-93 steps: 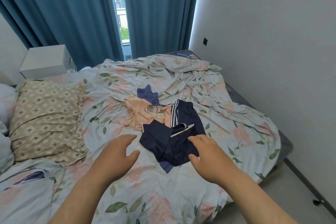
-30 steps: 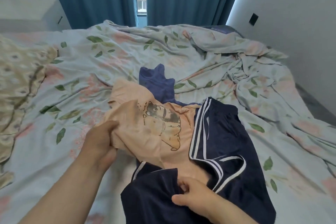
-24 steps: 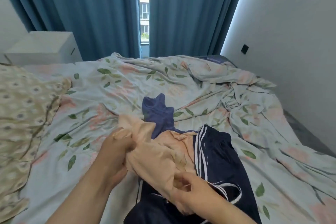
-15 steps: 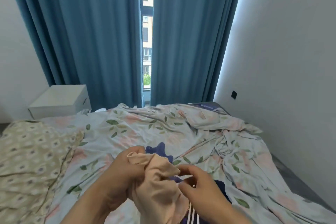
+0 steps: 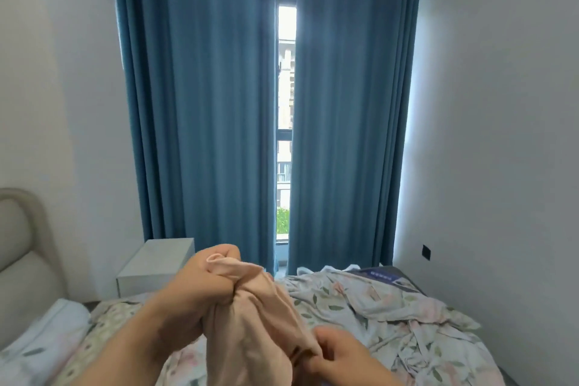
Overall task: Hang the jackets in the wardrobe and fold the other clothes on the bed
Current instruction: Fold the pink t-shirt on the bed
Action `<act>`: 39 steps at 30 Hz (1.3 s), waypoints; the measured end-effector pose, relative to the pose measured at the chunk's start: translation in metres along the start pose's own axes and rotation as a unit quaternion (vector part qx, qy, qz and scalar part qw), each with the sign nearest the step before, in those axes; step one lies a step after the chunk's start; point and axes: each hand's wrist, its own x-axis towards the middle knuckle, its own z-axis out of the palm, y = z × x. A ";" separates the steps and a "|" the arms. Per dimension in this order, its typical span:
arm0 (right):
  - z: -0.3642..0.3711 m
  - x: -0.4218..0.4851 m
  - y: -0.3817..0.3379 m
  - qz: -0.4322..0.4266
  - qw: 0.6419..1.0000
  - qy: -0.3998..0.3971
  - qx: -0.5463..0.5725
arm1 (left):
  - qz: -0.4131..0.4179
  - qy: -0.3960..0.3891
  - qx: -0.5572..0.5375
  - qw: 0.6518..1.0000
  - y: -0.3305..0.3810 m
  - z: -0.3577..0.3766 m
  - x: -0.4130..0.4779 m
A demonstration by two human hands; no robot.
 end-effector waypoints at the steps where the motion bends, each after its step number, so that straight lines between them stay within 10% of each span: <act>1: -0.006 -0.006 -0.020 0.008 0.999 0.034 -0.009 | 0.006 0.012 0.016 1.000 0.014 -0.009 -0.006; 7: -0.020 -0.025 -0.103 -0.073 0.989 0.124 -0.015 | 0.028 0.071 0.130 0.989 0.085 -0.065 -0.042; 20: -0.058 -0.065 -0.228 -0.162 0.979 -0.105 0.066 | 0.147 0.130 0.212 0.957 0.200 -0.105 -0.114; 26: -0.080 -0.078 -0.242 -0.228 0.973 -0.040 -0.013 | -0.043 0.048 0.200 0.978 0.226 -0.083 -0.156; 32: -0.082 -0.079 -0.261 -0.331 0.942 0.051 -0.026 | -0.095 0.048 0.606 0.788 0.203 -0.003 -0.140; 39: -0.101 -0.082 -0.245 -0.366 0.926 0.093 -0.001 | -0.085 0.159 0.405 0.896 0.210 0.034 -0.129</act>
